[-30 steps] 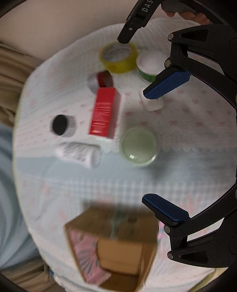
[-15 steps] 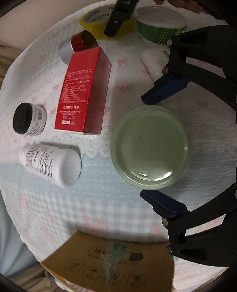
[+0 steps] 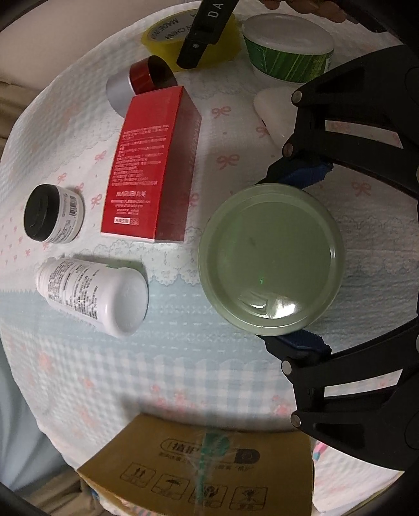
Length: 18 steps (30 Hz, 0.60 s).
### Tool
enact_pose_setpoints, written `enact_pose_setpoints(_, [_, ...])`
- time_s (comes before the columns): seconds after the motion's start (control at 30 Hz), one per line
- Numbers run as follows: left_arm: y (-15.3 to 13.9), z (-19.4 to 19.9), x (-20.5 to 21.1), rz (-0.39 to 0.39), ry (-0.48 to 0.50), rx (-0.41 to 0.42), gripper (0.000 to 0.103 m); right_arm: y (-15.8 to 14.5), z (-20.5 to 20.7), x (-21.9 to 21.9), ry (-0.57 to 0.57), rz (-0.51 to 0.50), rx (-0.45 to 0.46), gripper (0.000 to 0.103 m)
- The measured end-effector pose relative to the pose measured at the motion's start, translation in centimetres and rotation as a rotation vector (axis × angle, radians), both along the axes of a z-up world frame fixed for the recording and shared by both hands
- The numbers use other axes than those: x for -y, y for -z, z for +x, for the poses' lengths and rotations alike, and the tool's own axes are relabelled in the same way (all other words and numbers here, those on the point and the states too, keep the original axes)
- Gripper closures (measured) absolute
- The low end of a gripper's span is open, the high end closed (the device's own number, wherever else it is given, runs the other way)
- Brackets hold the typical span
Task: Organize rigid objects
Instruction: 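Carry the green jar and tape roll with both tools over the cardboard box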
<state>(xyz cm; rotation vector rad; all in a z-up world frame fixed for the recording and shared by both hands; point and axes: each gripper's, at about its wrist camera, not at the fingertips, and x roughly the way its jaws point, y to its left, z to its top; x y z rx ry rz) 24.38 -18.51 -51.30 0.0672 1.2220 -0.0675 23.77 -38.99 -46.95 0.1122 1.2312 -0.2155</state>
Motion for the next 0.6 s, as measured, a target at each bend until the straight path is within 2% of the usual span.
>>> enact_pose_setpoints(0.13, [-1.1,-0.1,-0.2,-0.01,-0.008,0.029,0.034,-0.9,-0.6,-0.2,-0.009,-0.002,0.017,0.007])
enact_pose_setpoints(0.27, [-3.7,-0.4,-0.5,-0.017,-0.021,0.067,0.034,-3.4,-1.0,0.4,-0.006,0.011,0.056,0.007])
enact_pose_setpoints(0.4, [-7.8,0.0,-1.6,-0.042,-0.038,0.122,0.034,-7.6,-1.5,0.6,-0.011,0.007,0.112,0.007])
enact_pose_setpoints(0.6, [-16.9,-1.4,-3.3,-0.085,-0.057,0.234,0.034,-15.8,-4.0,0.0,0.001,0.014,0.201,0.007])
